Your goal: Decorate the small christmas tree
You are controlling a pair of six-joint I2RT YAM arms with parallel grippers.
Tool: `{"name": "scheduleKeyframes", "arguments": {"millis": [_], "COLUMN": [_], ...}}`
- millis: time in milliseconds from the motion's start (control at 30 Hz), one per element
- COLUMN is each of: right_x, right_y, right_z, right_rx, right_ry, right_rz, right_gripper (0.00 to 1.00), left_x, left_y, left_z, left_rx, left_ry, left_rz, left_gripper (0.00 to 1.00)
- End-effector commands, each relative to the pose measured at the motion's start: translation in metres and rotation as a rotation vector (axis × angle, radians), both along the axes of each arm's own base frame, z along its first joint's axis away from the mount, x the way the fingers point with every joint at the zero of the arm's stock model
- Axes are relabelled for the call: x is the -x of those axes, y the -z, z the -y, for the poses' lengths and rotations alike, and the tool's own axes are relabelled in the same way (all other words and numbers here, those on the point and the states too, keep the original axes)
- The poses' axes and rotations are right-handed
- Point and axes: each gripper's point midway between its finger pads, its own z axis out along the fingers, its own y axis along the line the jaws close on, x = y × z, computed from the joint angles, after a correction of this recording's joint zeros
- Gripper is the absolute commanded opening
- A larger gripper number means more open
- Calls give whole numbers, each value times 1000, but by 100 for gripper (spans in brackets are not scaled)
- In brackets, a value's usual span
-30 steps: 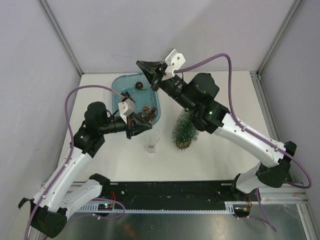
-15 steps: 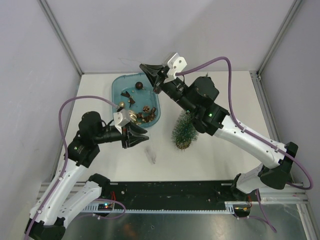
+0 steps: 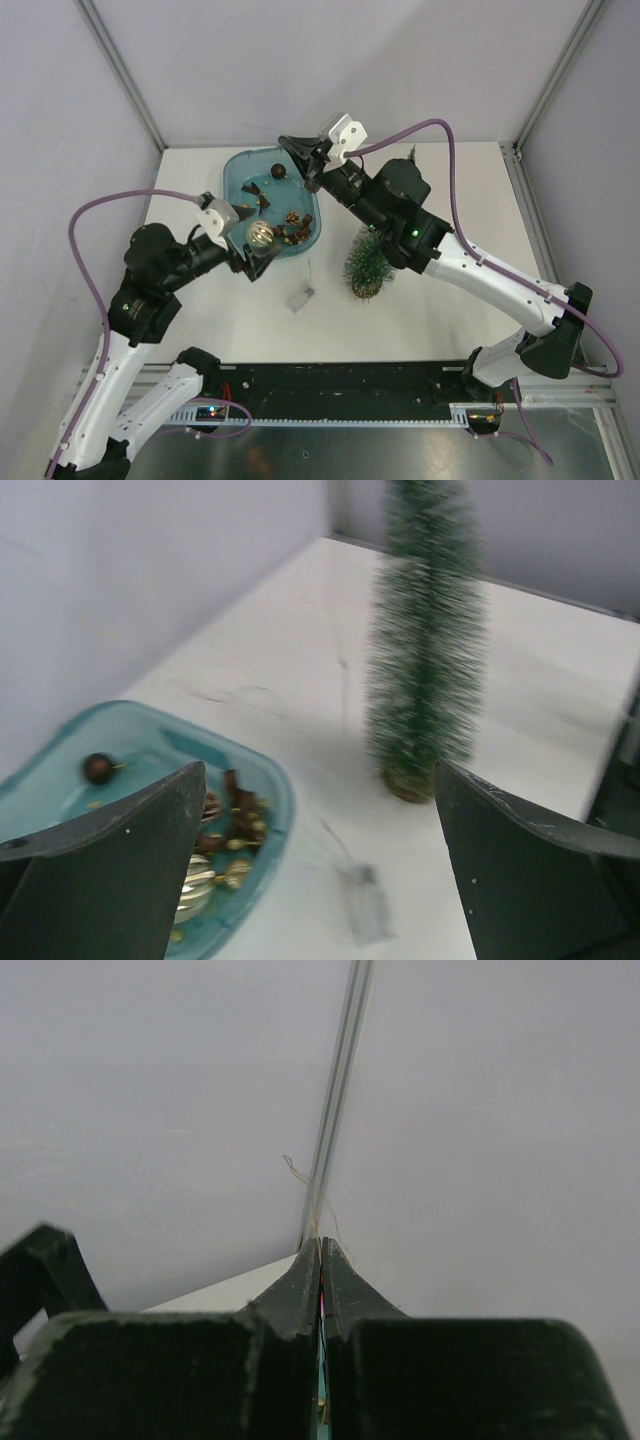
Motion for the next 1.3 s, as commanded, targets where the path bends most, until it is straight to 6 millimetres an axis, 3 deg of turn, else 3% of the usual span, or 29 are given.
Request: {"name": "scheduleKeyframes", "arguments": {"millis": [0, 133, 367, 533, 733, 800, 967, 1067, 1133, 1267], "right_x": [12, 14, 17, 19, 21, 22, 26, 29, 30, 38], "right_y": [-27, -27, -29, -31, -34, -35, -36, -36, -36, -35], "right_z": [16, 16, 18, 21, 25, 26, 30, 31, 32, 29], "right_rx": [-76, -78, -73, -70, -73, -73, -79, -85, -89, -80], "right_ry": [-5, -15, -18, -19, -23, -26, -38, -49, -53, -90], "right_rz": [40, 40, 46, 51, 56, 59, 63, 61, 58, 58], "right_gripper": [0, 0, 0, 0, 0, 0, 0, 0, 0, 0], "left_x": [-51, -75, -105, -107, -103, -104, -116, -127, -131, -135], "left_y": [-38, -45, -55, -74, -66, -62, -66, -70, -74, -86], "left_z": [-49, -60, -29, 4, 19, 18, 12, 7, 4, 2], "left_rx": [43, 70, 77, 96, 93, 90, 102, 120, 139, 165], "left_ry": [-403, -523, -432, -244, -86, -85, -126, -144, -139, -112], "left_rz": [101, 104, 84, 82, 33, 24, 15, -9, -30, -45], "left_gripper": [100, 100, 100, 100, 97, 88, 31, 8, 2, 0]}}
